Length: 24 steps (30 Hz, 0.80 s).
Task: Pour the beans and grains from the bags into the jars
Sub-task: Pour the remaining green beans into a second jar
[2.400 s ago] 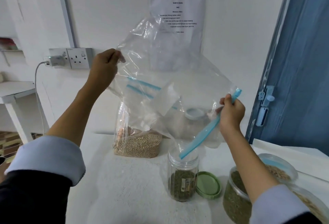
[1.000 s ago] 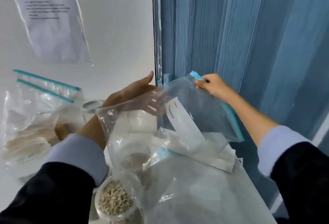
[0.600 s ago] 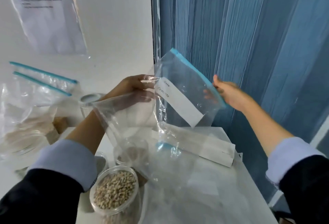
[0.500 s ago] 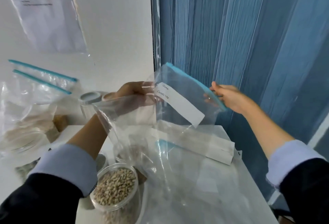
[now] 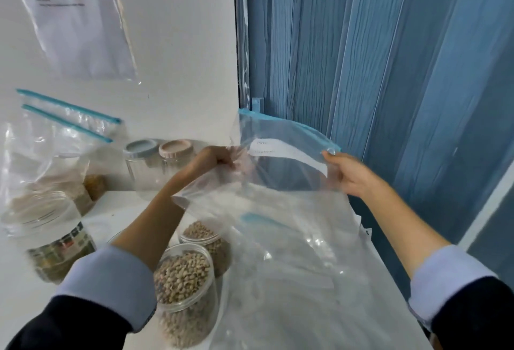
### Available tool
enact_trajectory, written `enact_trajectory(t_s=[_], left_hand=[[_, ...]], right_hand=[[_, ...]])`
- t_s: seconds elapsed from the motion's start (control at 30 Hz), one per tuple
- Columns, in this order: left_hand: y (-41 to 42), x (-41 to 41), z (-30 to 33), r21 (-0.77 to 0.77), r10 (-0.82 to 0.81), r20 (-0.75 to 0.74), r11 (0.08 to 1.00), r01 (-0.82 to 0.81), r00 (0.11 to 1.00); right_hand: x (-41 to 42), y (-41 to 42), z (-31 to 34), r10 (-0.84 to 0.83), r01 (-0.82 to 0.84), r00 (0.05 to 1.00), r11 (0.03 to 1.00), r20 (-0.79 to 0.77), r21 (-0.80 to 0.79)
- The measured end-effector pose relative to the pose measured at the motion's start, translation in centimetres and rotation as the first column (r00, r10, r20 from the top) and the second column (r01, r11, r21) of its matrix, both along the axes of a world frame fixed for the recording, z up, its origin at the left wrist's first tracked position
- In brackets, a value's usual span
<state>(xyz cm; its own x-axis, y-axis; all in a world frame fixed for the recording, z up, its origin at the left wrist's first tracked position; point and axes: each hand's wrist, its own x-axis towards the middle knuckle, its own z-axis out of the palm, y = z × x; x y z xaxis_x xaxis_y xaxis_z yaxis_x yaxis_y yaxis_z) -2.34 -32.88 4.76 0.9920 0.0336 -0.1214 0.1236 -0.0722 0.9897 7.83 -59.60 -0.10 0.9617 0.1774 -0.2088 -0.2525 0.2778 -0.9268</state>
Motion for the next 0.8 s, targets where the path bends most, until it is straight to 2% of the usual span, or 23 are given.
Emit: enact_trajectory(t_s=[0.03, 0.07, 0.13, 0.23, 0.33, 0.4, 0.43, 0.47, 0.53, 0.57, 0.6, 0.67, 0.8], left_hand=[[0.5, -0.5, -0.3, -0.009, -0.051, -0.014, 0.999, 0.051, 0.999], [1.8, -0.5, -0.7, -0.084, -0.081, -0.018, 0.993, 0.079, 0.997], [3.4, -0.8, -0.7, -0.143, -0.073, 0.02, 0.987, 0.075, 0.997], [4.3, -1.2, 0.4, 0.064, 0.055, 0.193, 0.996, -0.069, 0.98], [0.9, -0.9, 1.1, 0.317, -0.038, 0.233, 0.947, -0.04, 0.972], [-3.0, -0.6, 0.2, 0.524, -0.171, 0.228, 0.851, 0.027, 0.959], [-4.9, -0.4, -1.0, 0.64, -0.246, 0.212, 0.767, 0.055, 0.946], [-6.5, 0.0, -2.6, 0.751, -0.325, 0.154, 0.652, 0.104, 0.933], [-9.0, 0.4, -6.3, 0.921, -0.384, -0.074, 0.328, 0.21, 0.921], [-9.6, 0.4, -8.0, 0.941, -0.351, -0.184, 0.208, 0.268, 0.918], [-10.0, 0.3, -9.4, 0.937, -0.318, -0.256, 0.15, 0.315, 0.913], [-10.4, 0.1, -11.5, 0.925, -0.282, -0.306, 0.138, 0.354, 0.909], [-10.5, 0.1, -14.0, 0.917, -0.274, -0.311, 0.166, 0.363, 0.91]], right_hand=[[0.0, -0.3, -0.5, -0.063, 0.067, 0.997, 0.994, 0.043, -0.091], [-0.2, -0.8, -0.9, -0.085, 0.095, 0.994, 0.979, 0.065, -0.178], [-1.4, -1.5, -1.6, -0.087, 0.102, 0.994, 0.953, 0.064, -0.285], [-3.1, -1.9, -3.9, -0.08, 0.115, 0.992, 0.893, 0.097, -0.435], [-4.3, -1.1, -6.2, -0.026, 0.07, 0.996, 0.833, 0.088, -0.55], [-4.6, -0.7, -7.5, 0.032, 0.009, 0.998, 0.781, 0.054, -0.624], [-4.6, -0.5, -7.9, 0.061, -0.01, 0.997, 0.747, 0.054, -0.665], [-4.6, -0.4, -8.1, 0.097, -0.021, 0.993, 0.707, 0.068, -0.707], [-4.6, -0.4, -8.3, 0.16, -0.003, 0.98, 0.613, 0.12, -0.79], [-4.6, -0.4, -8.3, 0.174, 0.021, 0.974, 0.57, 0.145, -0.822], [-4.6, -0.5, -8.4, 0.18, 0.048, 0.969, 0.531, 0.168, -0.846], [-4.5, -0.5, -8.4, 0.172, 0.098, 0.964, 0.485, 0.205, -0.869], [-3.9, -0.4, -8.5, 0.118, 0.219, 0.953, 0.373, 0.28, -0.901]])
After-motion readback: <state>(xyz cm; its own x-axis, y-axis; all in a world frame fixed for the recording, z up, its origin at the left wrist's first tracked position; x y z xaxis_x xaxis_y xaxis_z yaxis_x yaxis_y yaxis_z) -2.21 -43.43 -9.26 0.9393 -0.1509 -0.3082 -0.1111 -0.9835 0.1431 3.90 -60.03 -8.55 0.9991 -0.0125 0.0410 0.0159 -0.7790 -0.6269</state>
